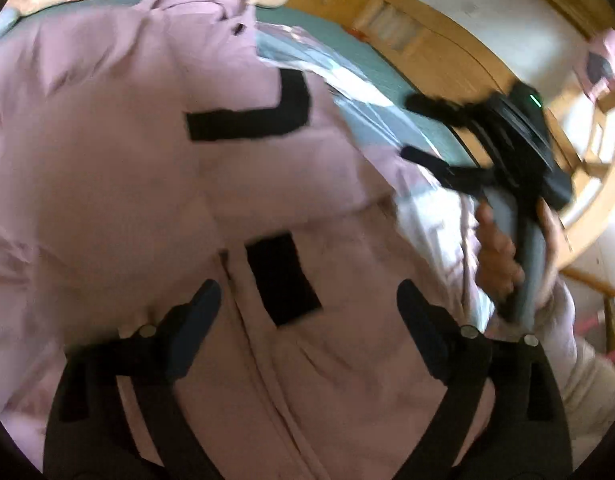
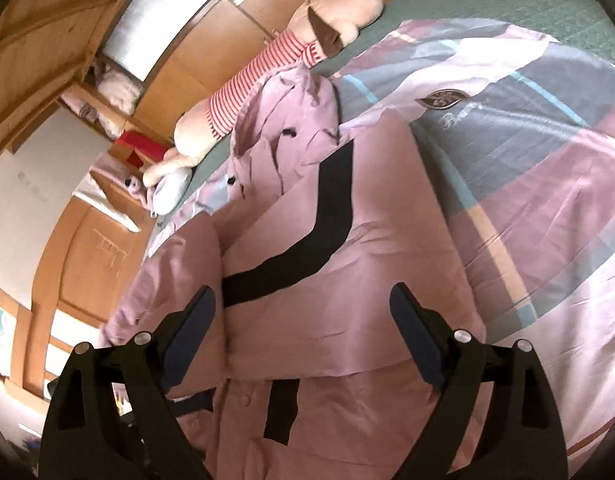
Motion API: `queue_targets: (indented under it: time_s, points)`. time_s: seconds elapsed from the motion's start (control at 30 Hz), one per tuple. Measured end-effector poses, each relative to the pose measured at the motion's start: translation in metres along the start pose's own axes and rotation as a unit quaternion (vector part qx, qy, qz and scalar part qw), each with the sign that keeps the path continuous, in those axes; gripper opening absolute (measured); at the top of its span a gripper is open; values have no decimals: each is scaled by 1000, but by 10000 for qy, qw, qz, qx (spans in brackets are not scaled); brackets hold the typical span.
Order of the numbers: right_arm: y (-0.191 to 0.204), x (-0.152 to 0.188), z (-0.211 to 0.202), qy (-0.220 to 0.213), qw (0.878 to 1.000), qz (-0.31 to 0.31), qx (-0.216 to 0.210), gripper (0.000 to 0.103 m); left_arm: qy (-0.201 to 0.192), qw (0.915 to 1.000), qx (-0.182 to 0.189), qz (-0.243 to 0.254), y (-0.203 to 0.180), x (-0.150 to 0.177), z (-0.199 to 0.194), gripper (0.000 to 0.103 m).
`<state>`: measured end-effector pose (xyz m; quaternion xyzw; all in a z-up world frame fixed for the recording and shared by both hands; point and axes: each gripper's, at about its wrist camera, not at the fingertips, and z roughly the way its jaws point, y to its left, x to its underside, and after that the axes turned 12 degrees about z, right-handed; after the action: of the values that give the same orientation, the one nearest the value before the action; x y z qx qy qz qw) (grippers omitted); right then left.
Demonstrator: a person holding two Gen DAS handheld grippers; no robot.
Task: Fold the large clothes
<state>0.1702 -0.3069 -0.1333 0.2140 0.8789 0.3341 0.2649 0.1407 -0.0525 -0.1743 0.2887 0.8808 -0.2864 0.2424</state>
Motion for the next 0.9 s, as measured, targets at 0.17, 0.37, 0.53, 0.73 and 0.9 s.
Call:
queue_targets:
  time_s: [0.17,0.37,0.53,0.73,0.9]
  points:
    - [0,7,11,178,9998,-11,47,89,-6,9831,-221,1815,-76,16,-6,91]
    - [2,10,11,150,9995,-158,225,89,-1094,9751,-1468,1251,-33,-7,-69,100]
    - [7,19,24,389,9981,-324,346,89,-1323,9370,-3009,-1179,83,9,-106,99]
    - [37,47,28,459,9904,-1188,534,89,-1448,9388,-1710,-2617,131,25,-93,99]
    - [85,103,36,606,9479,-3032,771,89,-1789,9444,-507,-2712,127,25,-79,99]
